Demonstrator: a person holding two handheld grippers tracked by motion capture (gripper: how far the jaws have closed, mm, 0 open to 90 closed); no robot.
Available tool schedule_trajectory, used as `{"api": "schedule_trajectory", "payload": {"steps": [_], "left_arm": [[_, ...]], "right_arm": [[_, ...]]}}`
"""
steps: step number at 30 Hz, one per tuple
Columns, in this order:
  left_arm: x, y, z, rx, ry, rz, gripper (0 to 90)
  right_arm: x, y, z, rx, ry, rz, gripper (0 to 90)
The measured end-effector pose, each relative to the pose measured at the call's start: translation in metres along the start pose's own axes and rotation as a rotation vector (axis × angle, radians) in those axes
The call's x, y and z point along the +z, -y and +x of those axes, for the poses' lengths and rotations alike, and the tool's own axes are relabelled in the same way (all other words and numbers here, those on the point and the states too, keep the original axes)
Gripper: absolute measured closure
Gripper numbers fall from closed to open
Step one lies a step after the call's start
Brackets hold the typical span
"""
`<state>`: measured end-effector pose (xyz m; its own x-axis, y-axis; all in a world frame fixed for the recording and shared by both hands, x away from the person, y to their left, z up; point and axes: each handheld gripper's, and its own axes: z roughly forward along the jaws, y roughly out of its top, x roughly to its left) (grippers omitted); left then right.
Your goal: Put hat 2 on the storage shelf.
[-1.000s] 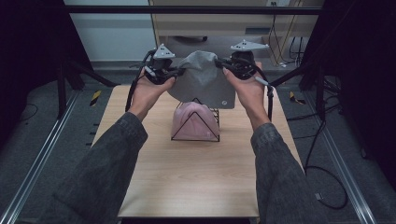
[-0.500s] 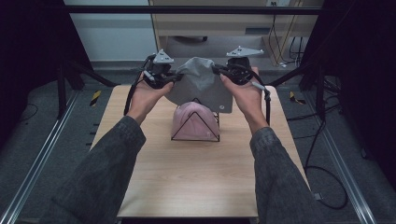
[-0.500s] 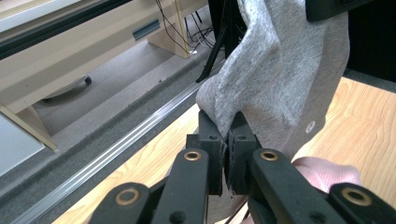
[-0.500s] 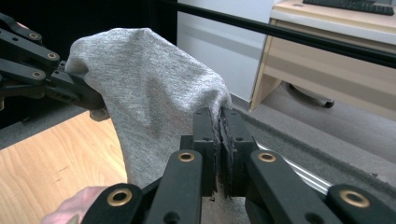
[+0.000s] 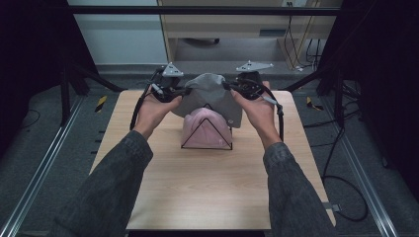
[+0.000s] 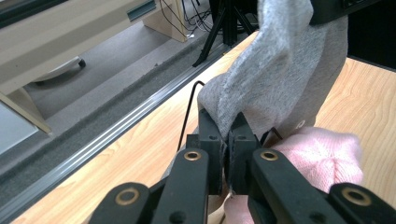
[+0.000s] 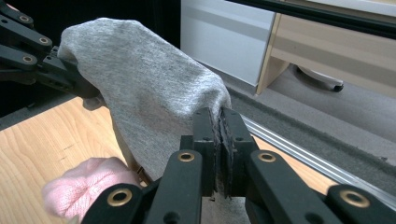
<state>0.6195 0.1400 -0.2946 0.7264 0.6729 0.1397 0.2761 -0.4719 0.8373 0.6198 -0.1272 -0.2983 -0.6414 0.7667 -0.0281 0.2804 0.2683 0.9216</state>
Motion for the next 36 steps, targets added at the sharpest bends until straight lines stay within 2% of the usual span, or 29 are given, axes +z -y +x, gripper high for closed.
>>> {"api": "schedule_trajectory", "payload": {"steps": [5,14,36], "left_arm": [[-0.001,0.006,-0.002,-0.018,0.007,-0.002,87.2],[0.001,0.019,-0.01,-0.024,0.012,0.023,87.1],[0.011,0.037,-0.009,-0.048,0.02,0.054,87.0]], "right_arm": [[0.0,0.004,0.002,0.008,-0.001,0.003,86.3],[0.004,0.013,0.009,0.011,0.007,0.029,86.3],[0.011,0.03,0.01,0.023,-0.015,0.063,86.2]]}}
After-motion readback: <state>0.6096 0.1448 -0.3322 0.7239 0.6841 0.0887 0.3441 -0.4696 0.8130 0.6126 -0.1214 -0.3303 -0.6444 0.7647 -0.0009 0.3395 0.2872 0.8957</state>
